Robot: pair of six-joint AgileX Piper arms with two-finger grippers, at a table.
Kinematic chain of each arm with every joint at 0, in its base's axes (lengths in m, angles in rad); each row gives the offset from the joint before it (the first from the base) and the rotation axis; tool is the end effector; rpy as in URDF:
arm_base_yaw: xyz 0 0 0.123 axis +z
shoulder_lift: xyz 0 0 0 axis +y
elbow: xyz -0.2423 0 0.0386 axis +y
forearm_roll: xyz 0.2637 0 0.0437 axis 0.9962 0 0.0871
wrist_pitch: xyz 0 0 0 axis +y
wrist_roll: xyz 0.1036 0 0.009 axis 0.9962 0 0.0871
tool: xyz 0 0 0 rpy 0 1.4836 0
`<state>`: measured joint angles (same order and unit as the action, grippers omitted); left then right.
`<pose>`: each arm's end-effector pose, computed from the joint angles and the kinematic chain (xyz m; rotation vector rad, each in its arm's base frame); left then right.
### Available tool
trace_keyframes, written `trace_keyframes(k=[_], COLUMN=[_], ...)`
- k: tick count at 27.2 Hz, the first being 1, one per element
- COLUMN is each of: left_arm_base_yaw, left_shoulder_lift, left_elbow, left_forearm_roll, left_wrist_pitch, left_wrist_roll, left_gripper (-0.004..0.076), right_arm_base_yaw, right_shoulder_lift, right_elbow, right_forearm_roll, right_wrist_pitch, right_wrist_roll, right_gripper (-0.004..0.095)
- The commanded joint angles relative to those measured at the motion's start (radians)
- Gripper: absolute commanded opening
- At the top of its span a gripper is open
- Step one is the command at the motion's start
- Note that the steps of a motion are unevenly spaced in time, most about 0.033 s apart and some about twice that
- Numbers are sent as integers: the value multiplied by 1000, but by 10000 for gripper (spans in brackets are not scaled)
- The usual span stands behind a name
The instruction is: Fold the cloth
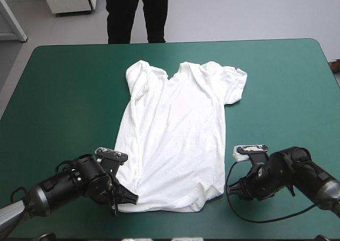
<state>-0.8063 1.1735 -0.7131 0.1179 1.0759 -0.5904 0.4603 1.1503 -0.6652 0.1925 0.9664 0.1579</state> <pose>0.1533 -0.1443 0.1807 0.3946 2.9535 0.0057 0.1825 0.1088 0.1753 -0.3110 2.9622 0.3351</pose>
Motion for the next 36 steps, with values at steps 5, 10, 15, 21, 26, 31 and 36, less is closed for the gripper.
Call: trace_keyframes(k=[5,10,15,21,26,31,36], left_arm_base_yaw=[-7,-7,-7,-7,-2,141,398], left_shoulder_lift=[-53,-77,-127,-122,-72,69,298], left_elbow=[-170,-265,-356,-465,-524,-655,-882], left_forearm_roll=[-13,11,65,149,263,248,22], left_wrist_pitch=[70,181,211,211,211,209,205], left_wrist_roll=[68,93,95,93,77,162,362], left_gripper=[331,517,520,519,501,473,473], right_arm_base_yaw=[1,1,1,1,1,1,1], right_shoulder_lift=[-62,-126,-190,-210,-210,-210,-210], right_elbow=[-165,-258,-362,-455,-489,-490,-490], right_forearm_roll=[-6,-17,-72,-140,-159,-192,-225], right_wrist_pitch=[101,148,223,280,276,259,244], right_wrist_roll=[34,62,102,109,109,109,109], right_gripper=[628,581,539,536,536,525,510])
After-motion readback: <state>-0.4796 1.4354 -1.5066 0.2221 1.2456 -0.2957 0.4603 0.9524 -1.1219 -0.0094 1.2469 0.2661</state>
